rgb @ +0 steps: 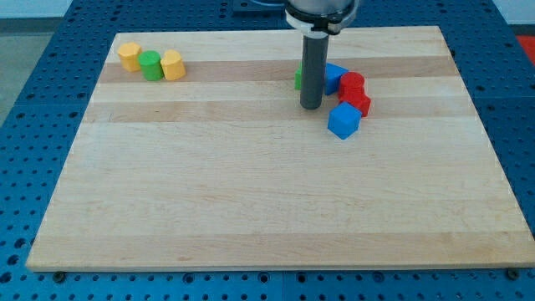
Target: Point at red star
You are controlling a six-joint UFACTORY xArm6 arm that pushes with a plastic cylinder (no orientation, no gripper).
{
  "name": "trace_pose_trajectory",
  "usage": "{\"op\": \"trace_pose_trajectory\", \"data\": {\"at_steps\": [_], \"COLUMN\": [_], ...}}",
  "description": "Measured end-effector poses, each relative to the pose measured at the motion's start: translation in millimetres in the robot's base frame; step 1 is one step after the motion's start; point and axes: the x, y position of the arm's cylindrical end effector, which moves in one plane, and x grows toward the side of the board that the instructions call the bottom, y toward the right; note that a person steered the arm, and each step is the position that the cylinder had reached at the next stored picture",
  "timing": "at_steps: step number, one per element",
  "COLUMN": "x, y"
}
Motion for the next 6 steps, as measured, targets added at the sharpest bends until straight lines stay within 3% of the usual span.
{"op": "trace_pose_trajectory", "data": {"at_steps": [6], "x": [4.1], "y": [22.8]}}
